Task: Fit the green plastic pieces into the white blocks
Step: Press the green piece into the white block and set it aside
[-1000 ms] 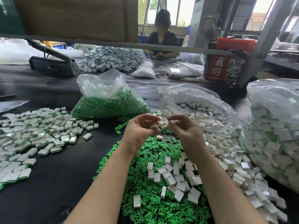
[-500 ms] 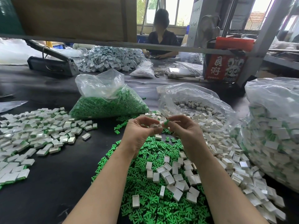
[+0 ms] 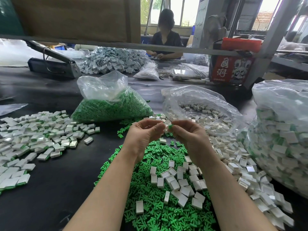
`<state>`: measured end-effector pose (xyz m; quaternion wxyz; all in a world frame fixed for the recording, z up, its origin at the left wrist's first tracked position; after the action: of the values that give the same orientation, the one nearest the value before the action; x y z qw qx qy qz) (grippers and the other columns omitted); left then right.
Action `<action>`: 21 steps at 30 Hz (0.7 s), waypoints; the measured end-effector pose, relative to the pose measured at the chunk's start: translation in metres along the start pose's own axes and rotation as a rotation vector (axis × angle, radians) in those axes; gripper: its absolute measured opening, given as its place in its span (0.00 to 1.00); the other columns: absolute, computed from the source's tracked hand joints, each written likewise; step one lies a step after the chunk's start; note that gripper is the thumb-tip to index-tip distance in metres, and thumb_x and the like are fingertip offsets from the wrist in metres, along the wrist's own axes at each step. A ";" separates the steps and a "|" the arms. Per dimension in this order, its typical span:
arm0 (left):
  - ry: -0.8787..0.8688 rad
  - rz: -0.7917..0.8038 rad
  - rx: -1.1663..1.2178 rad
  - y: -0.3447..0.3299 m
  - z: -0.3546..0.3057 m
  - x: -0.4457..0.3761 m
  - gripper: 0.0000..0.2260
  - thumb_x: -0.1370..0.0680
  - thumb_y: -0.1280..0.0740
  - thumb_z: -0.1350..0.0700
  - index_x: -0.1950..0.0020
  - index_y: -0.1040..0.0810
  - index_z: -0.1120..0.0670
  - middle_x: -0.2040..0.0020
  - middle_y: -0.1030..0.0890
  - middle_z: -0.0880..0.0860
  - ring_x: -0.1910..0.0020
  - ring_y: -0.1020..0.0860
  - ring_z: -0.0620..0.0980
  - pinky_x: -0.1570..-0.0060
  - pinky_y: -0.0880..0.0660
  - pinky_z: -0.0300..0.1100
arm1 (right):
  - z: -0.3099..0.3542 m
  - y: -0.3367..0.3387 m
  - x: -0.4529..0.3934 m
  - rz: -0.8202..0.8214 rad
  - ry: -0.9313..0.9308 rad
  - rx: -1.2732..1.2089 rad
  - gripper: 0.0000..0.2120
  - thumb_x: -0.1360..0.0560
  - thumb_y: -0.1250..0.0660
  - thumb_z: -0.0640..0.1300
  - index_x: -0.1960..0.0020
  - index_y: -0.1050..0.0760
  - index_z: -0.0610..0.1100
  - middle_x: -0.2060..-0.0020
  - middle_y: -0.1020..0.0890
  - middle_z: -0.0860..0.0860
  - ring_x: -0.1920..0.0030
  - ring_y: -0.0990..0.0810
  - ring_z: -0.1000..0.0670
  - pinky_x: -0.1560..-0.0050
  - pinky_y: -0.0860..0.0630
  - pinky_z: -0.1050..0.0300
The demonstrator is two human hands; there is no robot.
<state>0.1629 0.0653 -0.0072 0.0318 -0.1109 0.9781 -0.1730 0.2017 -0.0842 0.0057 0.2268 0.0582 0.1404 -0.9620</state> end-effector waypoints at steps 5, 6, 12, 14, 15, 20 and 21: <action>0.070 -0.045 0.079 0.002 0.006 0.000 0.10 0.41 0.23 0.55 0.60 0.14 0.53 0.61 0.15 0.50 0.67 0.21 0.41 0.65 0.27 0.36 | -0.001 0.001 -0.001 -0.013 0.013 0.013 0.07 0.31 0.28 0.38 0.53 0.20 0.41 0.59 0.16 0.47 0.56 0.17 0.49 0.53 0.20 0.58; 0.083 -0.048 0.117 0.002 0.007 0.000 0.10 0.40 0.23 0.56 0.60 0.14 0.54 0.61 0.15 0.52 0.67 0.20 0.43 0.67 0.25 0.35 | 0.000 0.001 -0.001 -0.012 0.019 0.032 0.05 0.29 0.28 0.37 0.54 0.20 0.41 0.60 0.16 0.48 0.58 0.17 0.51 0.57 0.21 0.61; 0.115 -0.016 0.059 0.002 0.008 0.002 0.14 0.35 0.25 0.57 0.53 0.19 0.58 0.59 0.15 0.56 0.62 0.16 0.48 0.64 0.22 0.37 | 0.005 0.004 -0.001 -0.067 0.079 0.092 0.04 0.27 0.29 0.35 0.53 0.19 0.40 0.63 0.16 0.51 0.63 0.18 0.57 0.63 0.24 0.67; 0.106 -0.006 0.027 0.001 0.008 0.002 0.16 0.36 0.24 0.56 0.51 0.19 0.59 0.59 0.14 0.56 0.61 0.16 0.49 0.62 0.22 0.38 | 0.006 0.003 0.000 -0.074 0.093 0.107 0.04 0.27 0.28 0.35 0.53 0.19 0.40 0.63 0.16 0.52 0.63 0.18 0.56 0.62 0.24 0.66; 0.101 -0.004 0.019 0.000 0.008 0.002 0.17 0.36 0.24 0.55 0.50 0.19 0.60 0.58 0.14 0.57 0.61 0.16 0.49 0.62 0.22 0.38 | 0.006 0.002 0.000 -0.078 0.097 0.113 0.04 0.27 0.28 0.35 0.53 0.19 0.40 0.63 0.15 0.52 0.63 0.18 0.56 0.62 0.23 0.66; 0.099 0.001 0.045 -0.003 0.010 0.002 0.17 0.37 0.24 0.56 0.51 0.19 0.61 0.59 0.15 0.57 0.62 0.16 0.49 0.64 0.21 0.37 | 0.007 0.002 0.000 -0.104 0.104 0.140 0.04 0.27 0.28 0.35 0.54 0.19 0.42 0.63 0.15 0.52 0.63 0.18 0.56 0.62 0.24 0.66; 0.098 0.003 0.052 -0.004 0.010 0.002 0.17 0.37 0.24 0.56 0.51 0.19 0.60 0.60 0.15 0.57 0.63 0.16 0.49 0.65 0.21 0.37 | 0.007 0.003 0.000 -0.107 0.104 0.153 0.04 0.27 0.28 0.35 0.54 0.19 0.42 0.63 0.15 0.52 0.63 0.18 0.56 0.63 0.24 0.66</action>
<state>0.1628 0.0584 -0.0151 -0.0129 -0.0999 0.9739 -0.2034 0.2024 -0.0886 0.0119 0.1626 0.1179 0.0809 -0.9763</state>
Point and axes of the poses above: each hand's wrist, its own x-axis away from the middle knuckle, its own y-axis out of the back of the hand, z = x × y, the point moved 8 cm from there along -x, towards the middle knuckle
